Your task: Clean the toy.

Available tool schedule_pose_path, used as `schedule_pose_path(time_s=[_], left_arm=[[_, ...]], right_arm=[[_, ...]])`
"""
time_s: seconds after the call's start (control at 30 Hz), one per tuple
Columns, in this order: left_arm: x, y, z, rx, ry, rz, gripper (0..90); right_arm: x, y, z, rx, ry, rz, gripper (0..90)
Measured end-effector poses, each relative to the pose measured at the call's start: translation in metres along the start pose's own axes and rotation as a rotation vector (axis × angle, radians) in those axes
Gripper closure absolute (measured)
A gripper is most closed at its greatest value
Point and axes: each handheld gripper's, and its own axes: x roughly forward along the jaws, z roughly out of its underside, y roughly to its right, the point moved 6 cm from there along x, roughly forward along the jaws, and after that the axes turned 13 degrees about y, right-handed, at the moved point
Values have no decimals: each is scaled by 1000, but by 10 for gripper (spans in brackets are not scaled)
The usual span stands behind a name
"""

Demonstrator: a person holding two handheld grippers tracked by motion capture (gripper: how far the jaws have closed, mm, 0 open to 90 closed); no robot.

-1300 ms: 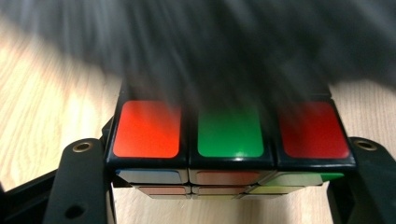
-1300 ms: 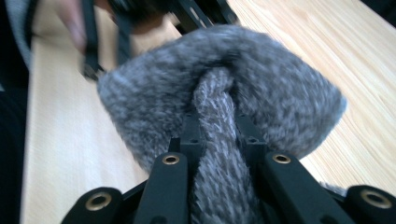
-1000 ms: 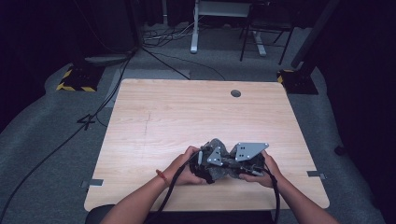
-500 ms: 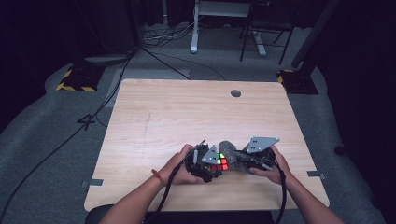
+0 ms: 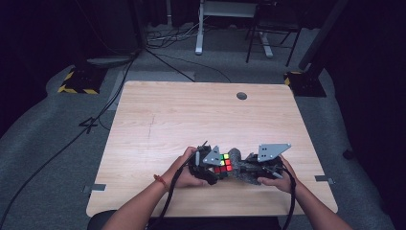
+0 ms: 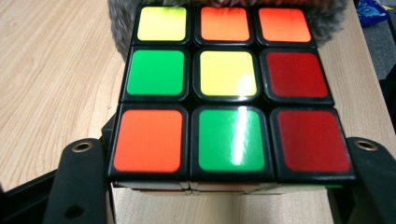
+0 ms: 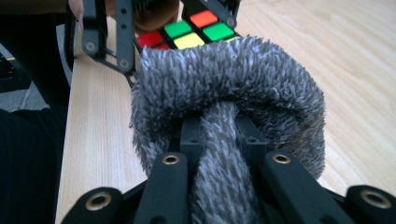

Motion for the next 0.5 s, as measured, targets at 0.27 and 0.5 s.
schedule_pose_path(time_s=[0.27, 0.5], left_arm=[[9, 2, 3, 11, -33, 0, 333], [14, 5, 3, 34, -56, 6, 333]], right_arm=[[5, -6, -14, -33, 49, -4, 778], [11, -8, -23, -61, 52, 20, 777]])
